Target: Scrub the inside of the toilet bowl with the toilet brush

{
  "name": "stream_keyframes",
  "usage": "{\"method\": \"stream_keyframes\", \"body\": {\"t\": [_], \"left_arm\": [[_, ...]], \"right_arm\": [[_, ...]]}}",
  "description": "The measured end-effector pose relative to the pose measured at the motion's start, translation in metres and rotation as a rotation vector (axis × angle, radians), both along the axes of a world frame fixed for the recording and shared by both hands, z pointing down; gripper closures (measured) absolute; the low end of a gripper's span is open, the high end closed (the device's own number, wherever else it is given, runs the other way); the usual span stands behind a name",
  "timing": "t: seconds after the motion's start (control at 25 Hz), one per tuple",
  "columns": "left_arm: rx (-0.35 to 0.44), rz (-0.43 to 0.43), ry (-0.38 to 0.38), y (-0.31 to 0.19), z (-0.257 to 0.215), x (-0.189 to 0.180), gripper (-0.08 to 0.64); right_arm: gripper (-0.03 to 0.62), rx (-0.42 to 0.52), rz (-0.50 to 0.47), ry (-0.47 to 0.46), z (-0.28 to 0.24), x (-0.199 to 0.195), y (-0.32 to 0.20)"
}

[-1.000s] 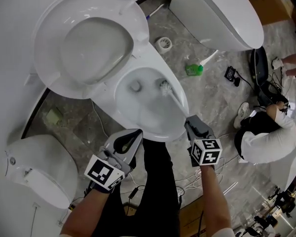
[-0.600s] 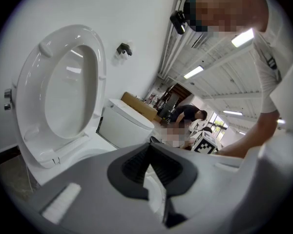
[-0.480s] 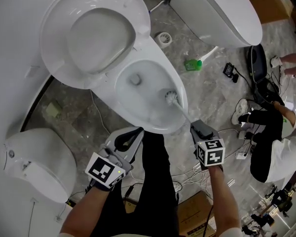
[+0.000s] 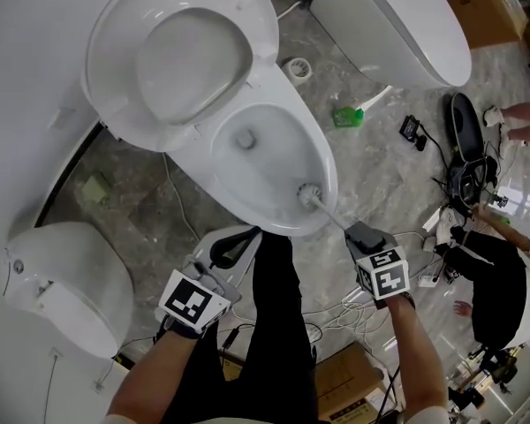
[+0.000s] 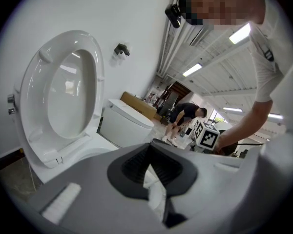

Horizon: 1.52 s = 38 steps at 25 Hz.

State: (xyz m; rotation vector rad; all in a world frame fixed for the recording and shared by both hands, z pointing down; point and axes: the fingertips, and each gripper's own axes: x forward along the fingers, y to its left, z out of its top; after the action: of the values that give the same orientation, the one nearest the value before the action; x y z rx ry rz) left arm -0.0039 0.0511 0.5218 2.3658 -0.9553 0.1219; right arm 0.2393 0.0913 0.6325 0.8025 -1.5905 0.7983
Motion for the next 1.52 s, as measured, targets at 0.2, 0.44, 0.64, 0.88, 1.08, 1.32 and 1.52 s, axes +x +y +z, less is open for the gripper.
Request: {"method": "stream_keyframes", "body": {"t": [0.2, 0.44, 0.64, 0.88, 1.08, 1.32, 1.52], "left_arm": [[0.000, 0.021, -0.018, 0.002, 0.007, 0.007, 0.557], [-0.006, 0.024, -0.017, 0.005, 0.008, 0.011, 0.557], [-0.014, 0.025, -0.009, 0.004, 0.005, 0.015, 0.557], [-0.033, 0.025, -0.057, 0.011, 0.021, 0.003, 0.557], [-0.028, 0.012, -0.054, 0.011, 0.025, -0.001, 0.557], [-0.027, 0.012, -0.077, 0.012, 0.034, -0.009, 0.557], [-0.023, 0.012, -0.085, 0.007, 0.037, -0.013, 0.557]], "right_arm": [[0.443, -0.060, -0.048, -0.021, 0.000, -0.009, 0.011], [0.443, -0.149, -0.172, -0.073, 0.002, -0.024, 0.016], [0.442, -0.180, -0.223, -0.160, 0.012, -0.040, 0.013], [0.440, -0.168, -0.218, -0.274, 0.027, -0.062, 0.014], [0.440, -0.140, -0.205, -0.367, 0.039, -0.092, 0.010], [0.439, -0.093, -0.192, -0.460, 0.050, -0.125, -0.002], [0.439, -0.055, -0.158, -0.519, 0.058, -0.147, -0.015]]}}
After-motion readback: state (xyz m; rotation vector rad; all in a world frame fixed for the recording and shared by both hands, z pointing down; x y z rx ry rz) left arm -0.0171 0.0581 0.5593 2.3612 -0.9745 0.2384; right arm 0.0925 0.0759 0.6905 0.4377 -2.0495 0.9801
